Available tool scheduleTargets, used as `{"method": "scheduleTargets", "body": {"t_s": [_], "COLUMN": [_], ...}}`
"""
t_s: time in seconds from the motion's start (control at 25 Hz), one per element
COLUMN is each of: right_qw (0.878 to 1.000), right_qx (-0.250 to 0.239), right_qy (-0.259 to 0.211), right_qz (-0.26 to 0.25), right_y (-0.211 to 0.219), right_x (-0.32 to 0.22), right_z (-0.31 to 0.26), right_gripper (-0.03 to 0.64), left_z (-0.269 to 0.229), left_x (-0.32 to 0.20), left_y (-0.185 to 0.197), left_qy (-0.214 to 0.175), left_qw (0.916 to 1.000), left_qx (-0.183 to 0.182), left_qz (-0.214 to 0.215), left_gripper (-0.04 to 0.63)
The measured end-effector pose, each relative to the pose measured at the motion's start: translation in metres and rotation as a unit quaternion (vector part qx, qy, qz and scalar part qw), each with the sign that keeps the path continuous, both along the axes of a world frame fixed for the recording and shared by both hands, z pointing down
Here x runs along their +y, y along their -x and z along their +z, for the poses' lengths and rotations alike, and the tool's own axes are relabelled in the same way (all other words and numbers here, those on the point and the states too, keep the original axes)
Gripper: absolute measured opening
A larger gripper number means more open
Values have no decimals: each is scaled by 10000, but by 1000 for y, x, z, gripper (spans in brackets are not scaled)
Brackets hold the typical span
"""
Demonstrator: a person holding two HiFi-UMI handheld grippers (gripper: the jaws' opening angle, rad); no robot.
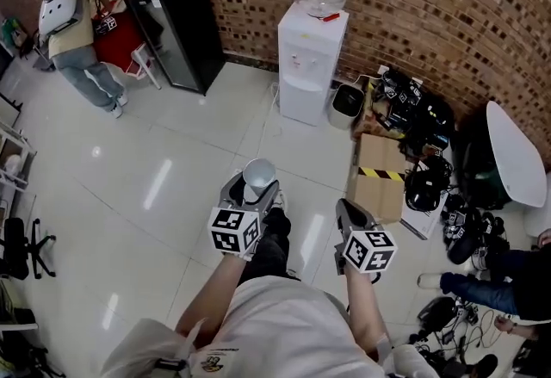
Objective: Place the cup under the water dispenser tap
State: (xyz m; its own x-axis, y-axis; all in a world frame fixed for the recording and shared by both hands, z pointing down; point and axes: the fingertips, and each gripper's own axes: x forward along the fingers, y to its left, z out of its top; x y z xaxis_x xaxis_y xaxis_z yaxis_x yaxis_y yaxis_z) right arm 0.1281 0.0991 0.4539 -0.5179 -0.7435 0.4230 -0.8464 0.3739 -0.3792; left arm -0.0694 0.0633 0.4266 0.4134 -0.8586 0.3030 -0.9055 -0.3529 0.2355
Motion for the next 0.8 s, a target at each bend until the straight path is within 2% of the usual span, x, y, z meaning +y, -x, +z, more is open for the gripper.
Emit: {"method": "scheduleTargets", "body": {"t_s": [0.32,0.6,0.8], "right_qw": [9999,9999,9995], "right_qx": [131,79,173], "right_qy": [-94,128,232], "right_qz": [-47,75,92], "right_y": [5,16,24], "right_x": [-144,-269,-338], "right_z": [-2,2,2], "right_gripper": [0,0,0], "left_z": [7,12,18], "left_x": [-143,-270,-345], "left_y": [-5,0,6], "left_qy": [-51,92,140], "left_qw": [9999,9995,9992], "left_qx": [-1,-55,-105], "left_qz": [139,307,355], "left_gripper": [328,328,328]}}
